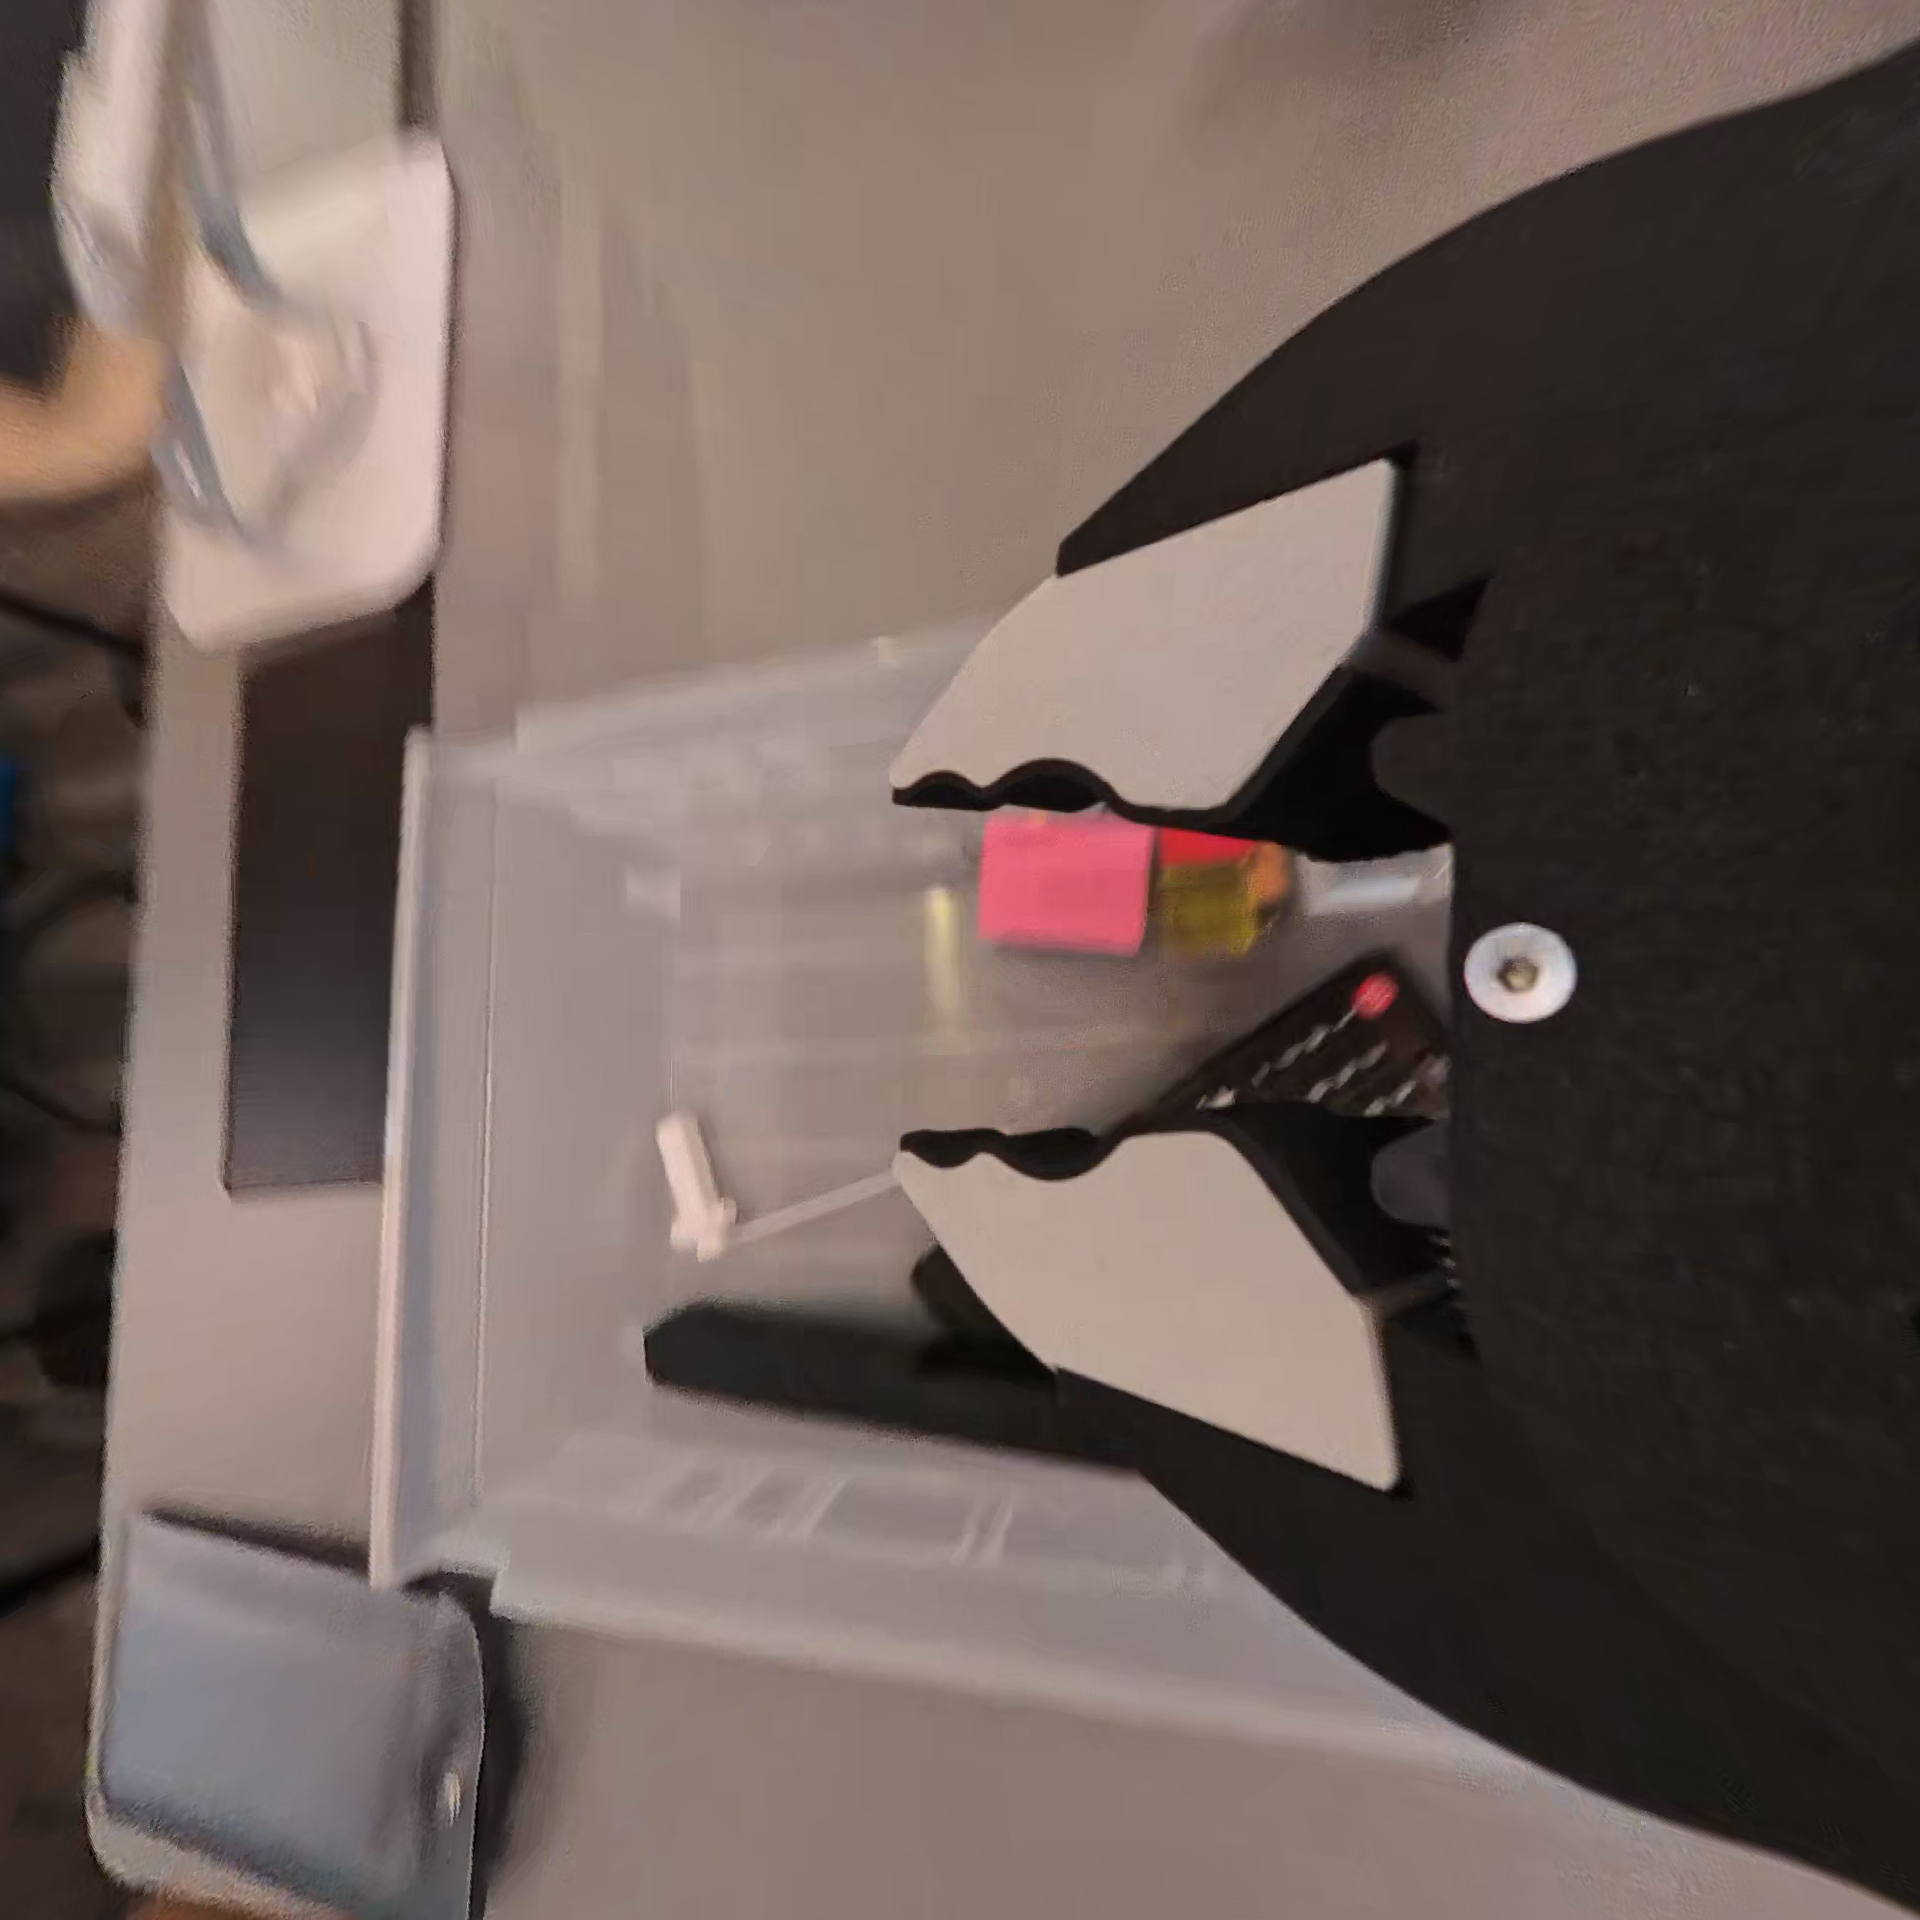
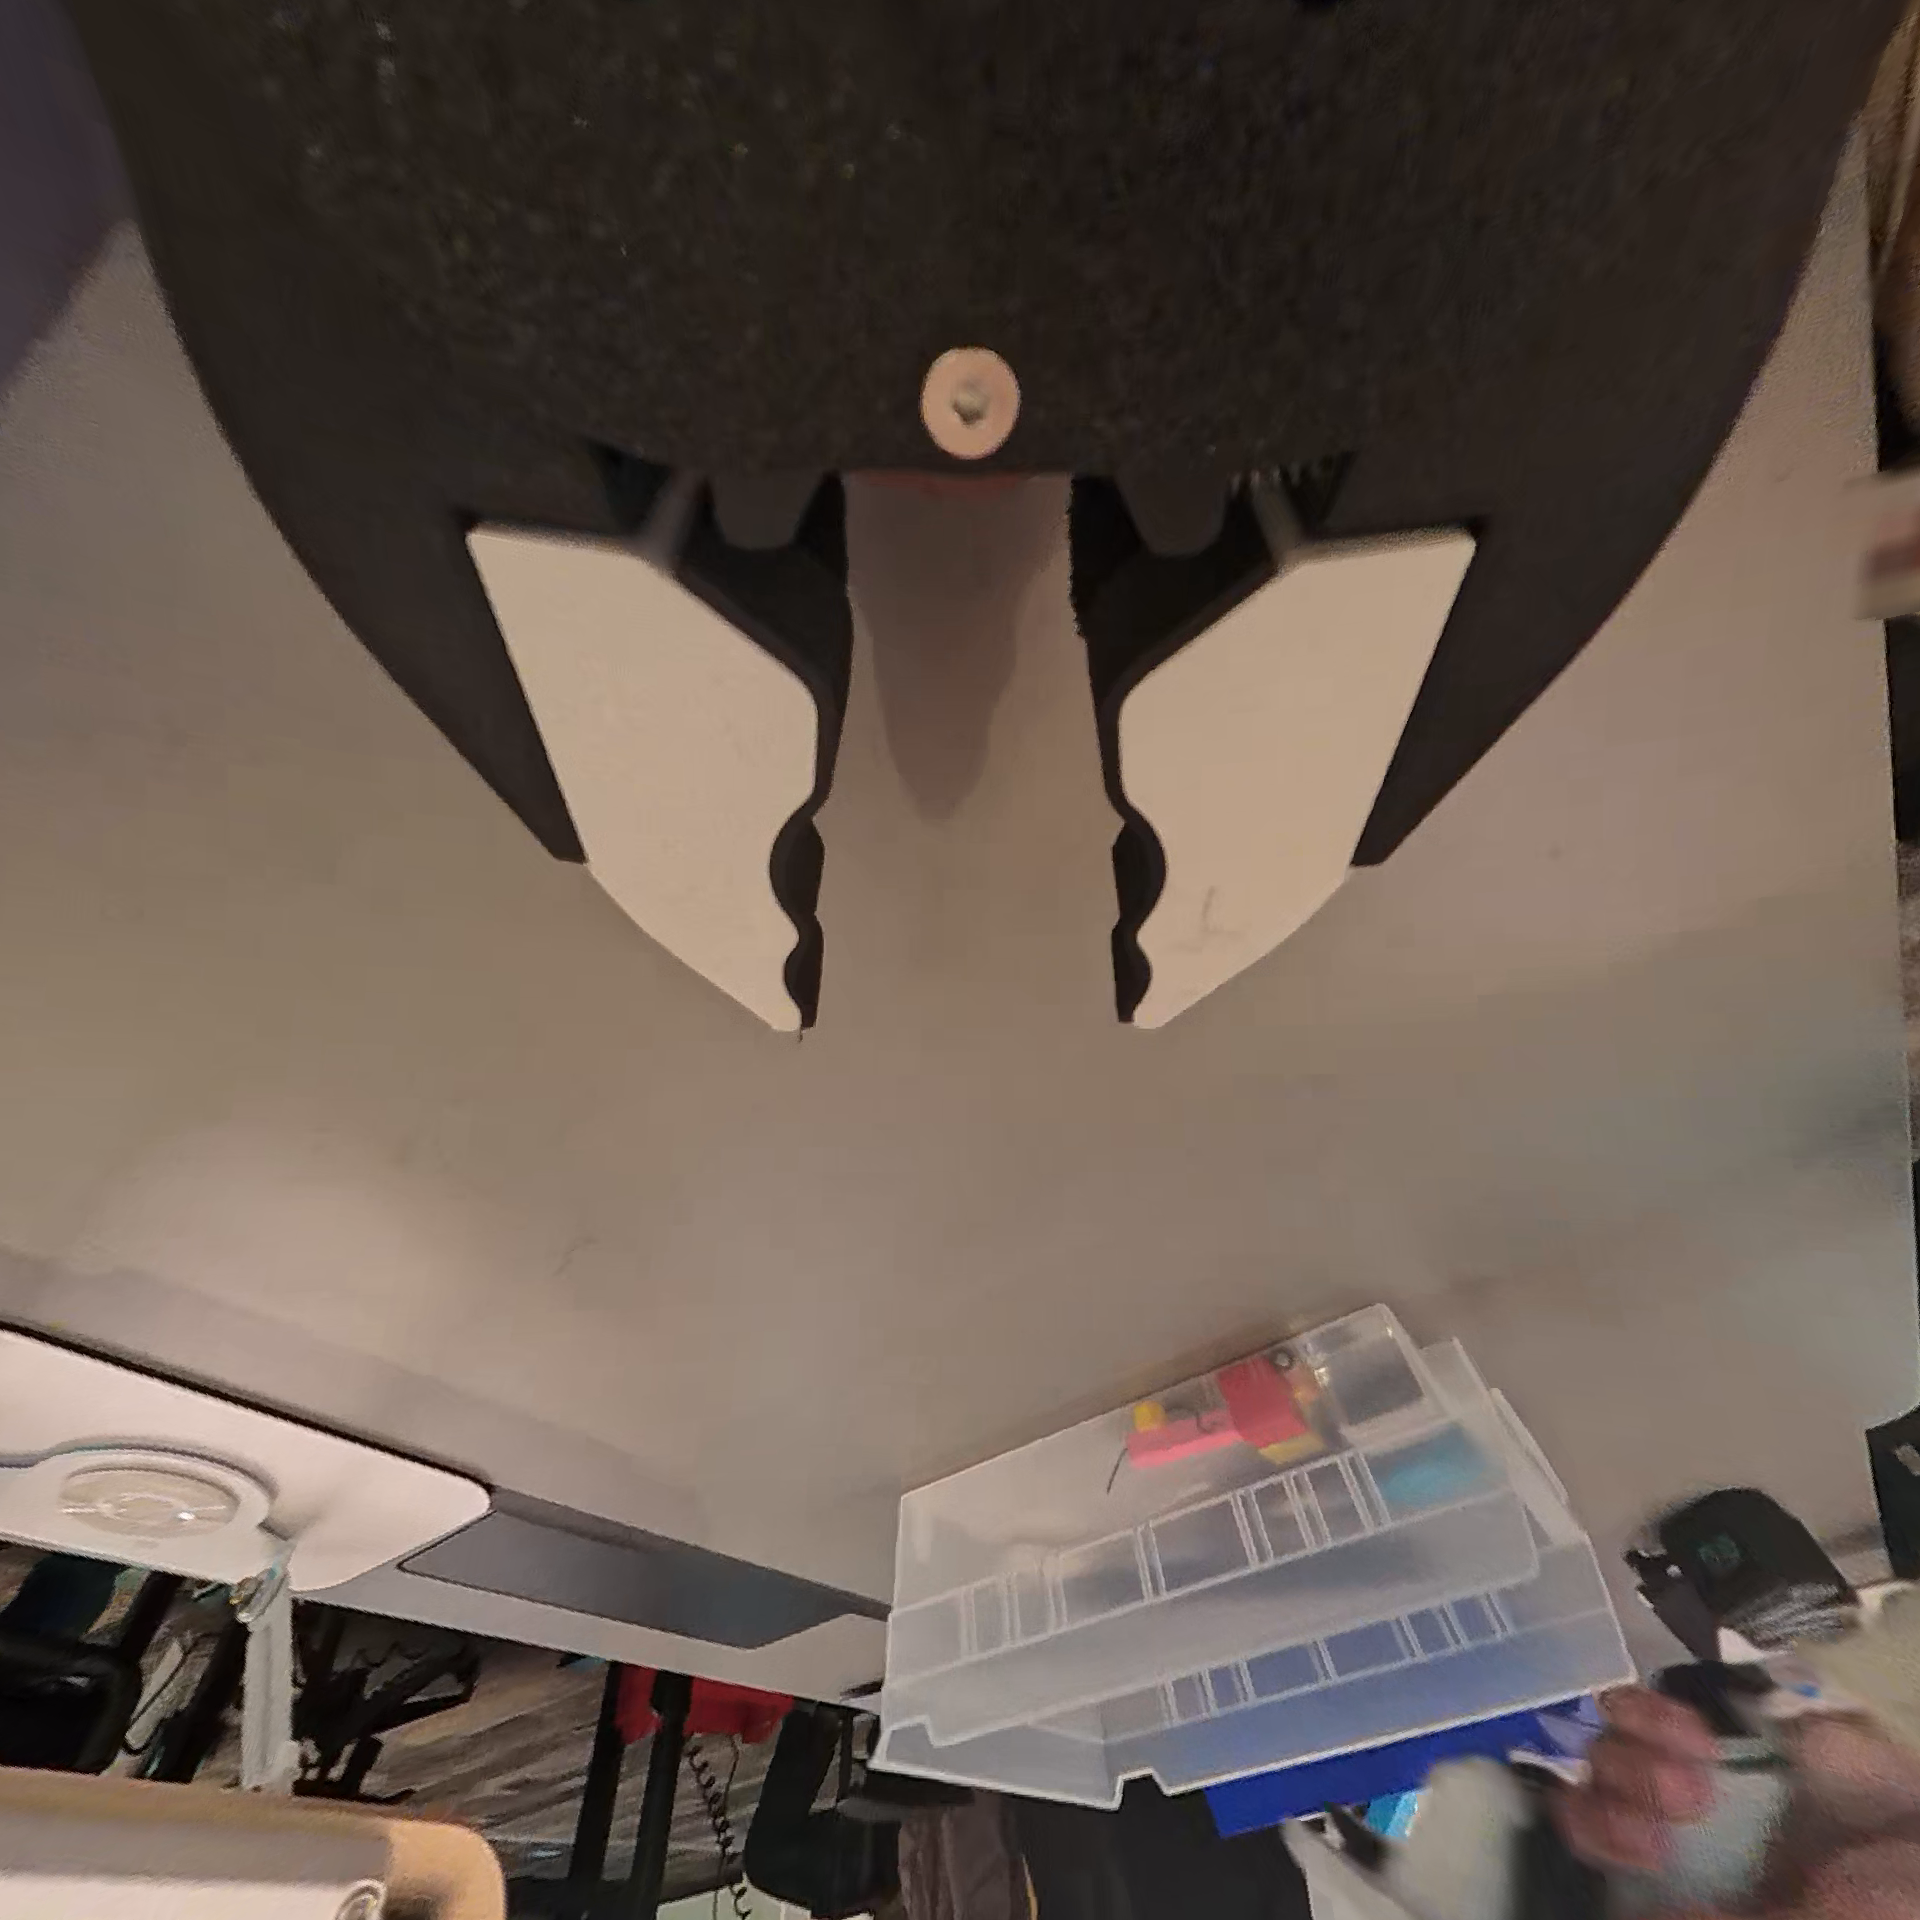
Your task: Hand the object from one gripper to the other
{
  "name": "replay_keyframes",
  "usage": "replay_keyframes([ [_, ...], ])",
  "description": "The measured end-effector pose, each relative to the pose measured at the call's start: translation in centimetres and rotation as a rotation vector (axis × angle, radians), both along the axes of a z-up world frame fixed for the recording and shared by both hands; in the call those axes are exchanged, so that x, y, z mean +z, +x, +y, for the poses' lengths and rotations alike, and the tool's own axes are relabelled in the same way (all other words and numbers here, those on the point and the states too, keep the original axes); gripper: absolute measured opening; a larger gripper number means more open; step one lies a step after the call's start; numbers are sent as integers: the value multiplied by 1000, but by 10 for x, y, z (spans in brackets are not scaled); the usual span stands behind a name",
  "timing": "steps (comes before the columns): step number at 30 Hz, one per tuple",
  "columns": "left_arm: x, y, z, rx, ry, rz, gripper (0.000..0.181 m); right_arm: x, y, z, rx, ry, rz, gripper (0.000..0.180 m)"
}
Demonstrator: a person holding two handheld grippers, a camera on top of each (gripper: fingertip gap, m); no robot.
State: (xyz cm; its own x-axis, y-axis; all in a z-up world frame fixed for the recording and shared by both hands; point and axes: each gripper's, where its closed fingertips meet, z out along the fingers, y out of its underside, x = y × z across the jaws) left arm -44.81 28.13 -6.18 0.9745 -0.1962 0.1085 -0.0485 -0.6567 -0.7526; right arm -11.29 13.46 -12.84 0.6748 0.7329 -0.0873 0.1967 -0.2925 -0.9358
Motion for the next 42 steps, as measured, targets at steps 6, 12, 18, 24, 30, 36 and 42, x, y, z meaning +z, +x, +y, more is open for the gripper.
replay_keyframes([
  [6,-73,-31,91,103,-260,56,55,-5,-7,-3,41,-22,-5,53],
  [12,-110,-36,131,154,-391,48,61,-7,-7,-2,58,-65,19,50],
  [18,-130,-41,135,236,-437,112,67,-10,-7,0,65,-119,42,48],
  [24,-130,-41,135,250,-390,141,52,-12,-7,1,70,-141,49,47],
  [30,-130,-37,130,223,-355,154,52,-12,-7,0,69,-135,38,46],
  [36,-118,-32,119,189,-305,186,51,-11,-7,0,70,-125,38,46],
  [42,-54,-8,104,101,-132,173,47,-7,-11,4,103,-119,40,47],
])
